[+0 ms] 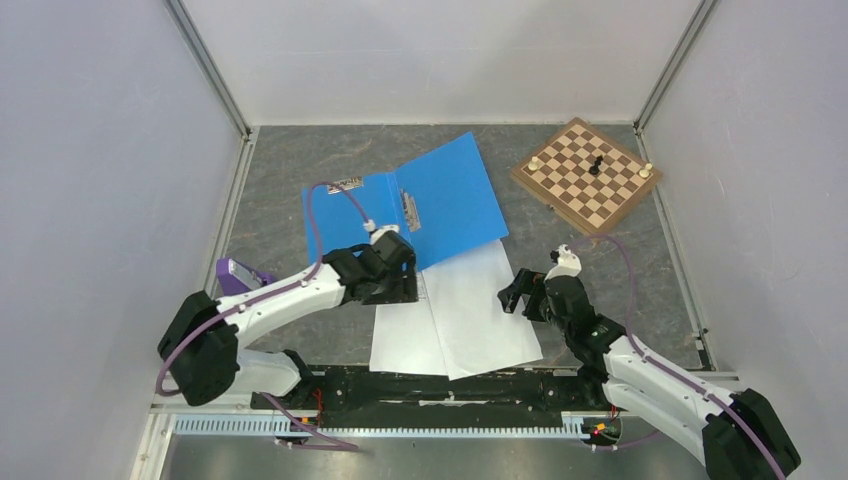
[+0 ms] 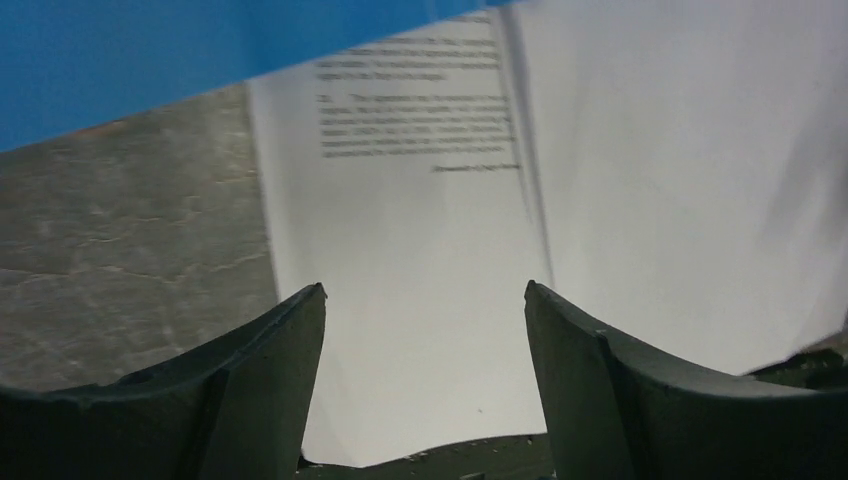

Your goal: Put the files into the folder

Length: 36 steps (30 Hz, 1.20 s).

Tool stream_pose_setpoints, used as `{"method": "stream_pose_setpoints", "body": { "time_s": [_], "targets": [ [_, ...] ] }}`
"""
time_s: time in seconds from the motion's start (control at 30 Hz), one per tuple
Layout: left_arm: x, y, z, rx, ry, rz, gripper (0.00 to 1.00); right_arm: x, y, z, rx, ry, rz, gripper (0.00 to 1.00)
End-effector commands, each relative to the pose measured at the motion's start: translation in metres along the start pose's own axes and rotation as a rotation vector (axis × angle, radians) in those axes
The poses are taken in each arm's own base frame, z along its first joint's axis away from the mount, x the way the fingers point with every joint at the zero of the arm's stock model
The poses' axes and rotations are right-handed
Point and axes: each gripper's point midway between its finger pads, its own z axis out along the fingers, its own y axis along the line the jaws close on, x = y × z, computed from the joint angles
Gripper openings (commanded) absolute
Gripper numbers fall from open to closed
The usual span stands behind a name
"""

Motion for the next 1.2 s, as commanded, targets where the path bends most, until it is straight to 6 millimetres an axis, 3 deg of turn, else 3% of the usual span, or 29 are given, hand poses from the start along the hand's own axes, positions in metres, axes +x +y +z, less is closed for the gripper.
{"method": "stream_pose_setpoints", "body": {
  "time_s": [0.0, 0.13, 0.47, 0.83, 1.0, 1.17],
  "targets": [
    [0.005, 0.053, 0.012, -0.085, 0.018, -0.022, 0.82, 0.013, -0.028, -0.002, 0.125, 0.075, -0.107, 0.98],
    [0.015, 0.055, 0.03, -0.011, 0.046, -0.084, 0.83, 0.018, -0.014, 0.003, 0.041, 0.104, -0.136, 0.98],
    [0.034, 0.051, 0.047, 0.022, 0.106, -0.095, 0.84, 0.037, -0.001, 0.002, -0.05, 0.179, -0.116, 0.98],
    [0.062, 0.005, 0.049, 0.105, 0.178, -0.055, 0.83, 0.058, 0.011, -0.007, -0.089, 0.215, -0.074, 0.98],
    [0.072, -0.009, 0.047, 0.101, 0.191, -0.011, 0.83, 0.047, -0.001, -0.008, -0.008, 0.178, -0.124, 0.98],
    [0.047, 0.014, 0.029, -0.004, 0.098, 0.002, 0.83, 0.024, -0.002, -0.006, 0.039, 0.14, -0.186, 0.98]
  ]
}}
